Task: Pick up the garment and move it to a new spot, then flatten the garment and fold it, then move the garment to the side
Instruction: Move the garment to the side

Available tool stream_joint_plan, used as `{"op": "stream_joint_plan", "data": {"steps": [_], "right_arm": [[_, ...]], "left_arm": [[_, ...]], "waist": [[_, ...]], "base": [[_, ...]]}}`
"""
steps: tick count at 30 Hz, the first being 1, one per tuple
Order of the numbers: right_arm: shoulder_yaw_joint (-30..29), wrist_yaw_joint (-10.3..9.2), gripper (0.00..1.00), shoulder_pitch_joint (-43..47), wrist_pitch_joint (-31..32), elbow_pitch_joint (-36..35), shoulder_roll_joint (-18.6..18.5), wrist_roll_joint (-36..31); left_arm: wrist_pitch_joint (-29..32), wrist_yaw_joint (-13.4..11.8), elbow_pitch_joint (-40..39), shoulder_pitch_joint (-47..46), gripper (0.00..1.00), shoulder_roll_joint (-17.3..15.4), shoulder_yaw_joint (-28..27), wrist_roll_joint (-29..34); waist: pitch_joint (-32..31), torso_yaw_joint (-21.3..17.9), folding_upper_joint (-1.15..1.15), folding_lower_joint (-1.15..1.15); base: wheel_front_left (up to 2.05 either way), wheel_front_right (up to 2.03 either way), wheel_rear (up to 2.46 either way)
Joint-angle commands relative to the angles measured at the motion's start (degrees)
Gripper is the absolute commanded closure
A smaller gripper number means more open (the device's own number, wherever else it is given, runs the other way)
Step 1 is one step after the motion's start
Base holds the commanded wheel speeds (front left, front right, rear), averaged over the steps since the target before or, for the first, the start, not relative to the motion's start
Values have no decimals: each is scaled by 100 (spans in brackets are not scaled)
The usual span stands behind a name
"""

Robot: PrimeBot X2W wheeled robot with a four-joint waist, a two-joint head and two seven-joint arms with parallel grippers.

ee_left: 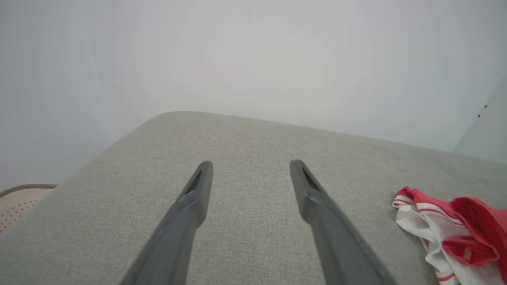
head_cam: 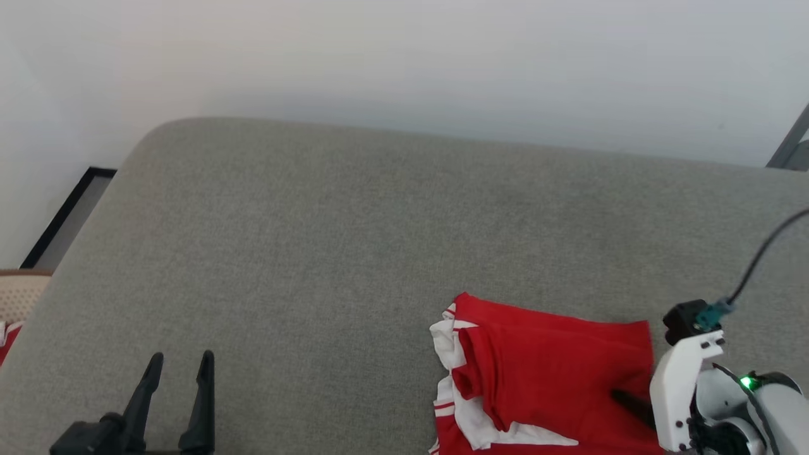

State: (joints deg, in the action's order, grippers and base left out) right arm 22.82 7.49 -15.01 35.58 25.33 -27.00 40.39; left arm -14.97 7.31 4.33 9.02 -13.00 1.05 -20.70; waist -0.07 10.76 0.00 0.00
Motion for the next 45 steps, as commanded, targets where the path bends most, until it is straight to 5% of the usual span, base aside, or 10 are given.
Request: {"op": "stream_joint_plan", "data": {"steps": [1, 10, 11, 12, 13, 26, 45], "right_arm": [[34, 0, 0, -74, 47, 64, 28, 15], [572, 3, 0, -474, 826, 812, 405, 322], [640, 8, 10, -489, 895, 842, 438, 388], [699, 16, 87, -526, 913, 827, 436, 437], [750, 16, 100, -567, 927, 809, 404, 489], [499, -2, 100, -1261, 1003, 46, -251, 619], [64, -1, 100, -2349, 816, -370, -816, -141]], "left_arm": [[-27, 17, -1, -87, 0, -25, 13, -49], [-27, 17, 53, -415, 0, -10, 137, -106], [-27, 17, 58, -456, 0, -6, 159, -118], [-27, 17, 62, -489, 0, -6, 180, -132], [-27, 17, 71, -525, 0, 5, 195, -165], [-27, 17, 9, -997, 0, -102, 303, -324], [-26, 17, 3, -2399, 0, -448, 1477, -304]], "waist": [[71, 43, 0, 0], [363, 126, 0, 0], [387, 132, 0, 0], [416, 133, 0, 0], [437, 137, 0, 0], [755, -227, 0, 0], [1398, -1645, 0, 0]], "base": [[0, 0, 0], [0, 0, 0], [0, 0, 0], [0, 0, 0], [0, 0, 0], [0, 0, 0], [0, 0, 0]]}}
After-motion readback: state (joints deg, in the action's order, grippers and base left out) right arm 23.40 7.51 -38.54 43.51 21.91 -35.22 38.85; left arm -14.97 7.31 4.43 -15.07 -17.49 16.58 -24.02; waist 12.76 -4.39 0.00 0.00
